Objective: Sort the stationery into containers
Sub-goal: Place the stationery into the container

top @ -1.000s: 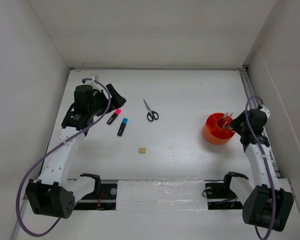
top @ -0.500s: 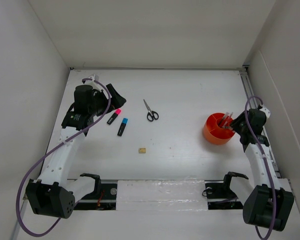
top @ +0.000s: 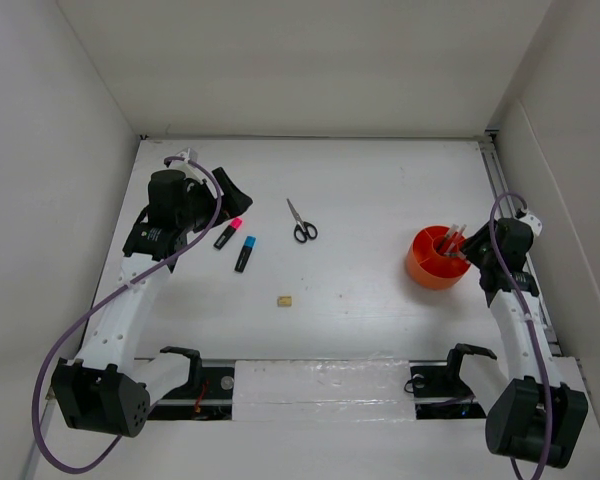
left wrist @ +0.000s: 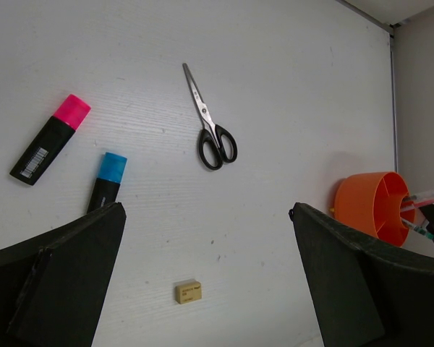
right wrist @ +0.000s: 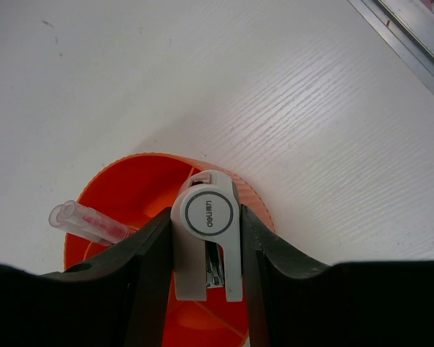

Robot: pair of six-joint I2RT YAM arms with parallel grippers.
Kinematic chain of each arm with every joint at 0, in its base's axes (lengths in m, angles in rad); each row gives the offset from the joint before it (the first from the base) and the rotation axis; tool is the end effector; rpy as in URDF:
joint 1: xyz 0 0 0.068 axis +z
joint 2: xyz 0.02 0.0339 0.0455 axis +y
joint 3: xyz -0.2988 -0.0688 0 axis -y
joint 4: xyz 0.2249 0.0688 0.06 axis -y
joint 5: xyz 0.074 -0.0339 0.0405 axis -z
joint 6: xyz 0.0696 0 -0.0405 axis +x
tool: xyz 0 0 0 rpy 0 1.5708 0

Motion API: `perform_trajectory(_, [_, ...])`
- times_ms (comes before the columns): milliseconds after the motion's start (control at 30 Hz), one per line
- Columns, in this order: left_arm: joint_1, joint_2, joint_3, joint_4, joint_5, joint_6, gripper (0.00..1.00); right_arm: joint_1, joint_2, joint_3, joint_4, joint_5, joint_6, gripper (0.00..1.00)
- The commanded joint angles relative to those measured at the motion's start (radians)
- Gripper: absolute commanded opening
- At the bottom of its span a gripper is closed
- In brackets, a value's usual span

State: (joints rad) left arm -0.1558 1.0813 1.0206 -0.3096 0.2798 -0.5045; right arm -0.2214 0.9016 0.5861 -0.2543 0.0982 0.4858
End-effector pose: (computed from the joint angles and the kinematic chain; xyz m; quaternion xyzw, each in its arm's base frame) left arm 0.2331 -0.0561 0.3725 -0.0642 0.8184 -0.2902 0.4918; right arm 0.1816 -0.0479 0.2578 0.3255 0.8139 0.0205 0.4808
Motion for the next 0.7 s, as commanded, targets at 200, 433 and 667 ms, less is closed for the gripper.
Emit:
perform_trajectory(200, [0.001, -0.029, -0.01, 0.035, 0.002, 0.015, 0.99, 0.014, -0.018, 0.012, 0.009, 0.026, -0.012, 0.24])
perform_trajectory(433, [0.001, -0.029, -0.01, 0.035, 0.002, 0.015, 0.99, 0.014, 0.0, 0.012, 0.009, 0.035, -0.012, 0.31])
perform_trajectory(667, [0.001, -0.029, -0.01, 0.035, 0.002, 0.015, 0.99, 0.014, -0.009, 0.012, 0.009, 0.035, -0.012, 0.39])
